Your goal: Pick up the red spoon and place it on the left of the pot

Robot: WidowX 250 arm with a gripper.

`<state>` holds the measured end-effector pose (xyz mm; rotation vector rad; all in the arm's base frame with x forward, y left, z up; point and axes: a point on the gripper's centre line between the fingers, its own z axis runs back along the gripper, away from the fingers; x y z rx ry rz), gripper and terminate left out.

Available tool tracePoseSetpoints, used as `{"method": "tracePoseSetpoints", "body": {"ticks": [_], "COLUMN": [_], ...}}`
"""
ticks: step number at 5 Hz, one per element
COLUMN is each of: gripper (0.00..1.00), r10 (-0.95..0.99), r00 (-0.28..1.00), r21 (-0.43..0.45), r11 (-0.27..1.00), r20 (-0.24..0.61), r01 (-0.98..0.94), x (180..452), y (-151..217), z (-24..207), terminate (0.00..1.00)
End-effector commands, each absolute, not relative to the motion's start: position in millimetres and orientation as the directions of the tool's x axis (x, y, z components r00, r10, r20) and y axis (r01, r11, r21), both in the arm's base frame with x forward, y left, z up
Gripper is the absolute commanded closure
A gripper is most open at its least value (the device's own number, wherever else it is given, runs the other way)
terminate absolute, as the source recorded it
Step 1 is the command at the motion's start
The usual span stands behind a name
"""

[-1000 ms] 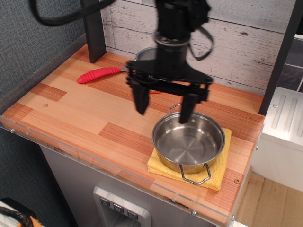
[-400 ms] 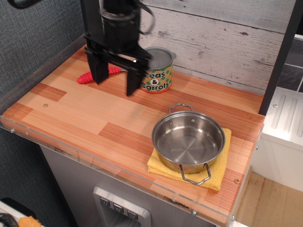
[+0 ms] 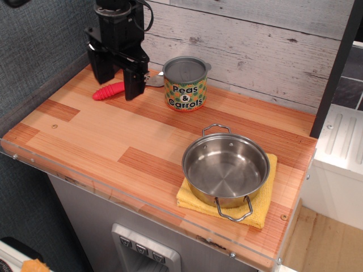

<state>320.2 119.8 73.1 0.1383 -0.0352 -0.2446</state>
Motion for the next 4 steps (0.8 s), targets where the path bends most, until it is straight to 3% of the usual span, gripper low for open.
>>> {"method": "tracePoseSetpoints", "body": {"ticks": [1, 4], "gripper": [0.00, 0.00], "r10": [-0.384, -0.516], "r00": [0.923, 0.854], "r21": [0.210, 0.194], "r11": [0.903, 0.833], "r20": [0.002, -0.067], "r01": [0.375, 0.519], "x": [362.7, 394.3], "y": [144.2, 151.8], "z": [78.1, 52.3], "terminate": [0.00, 0.00]}}
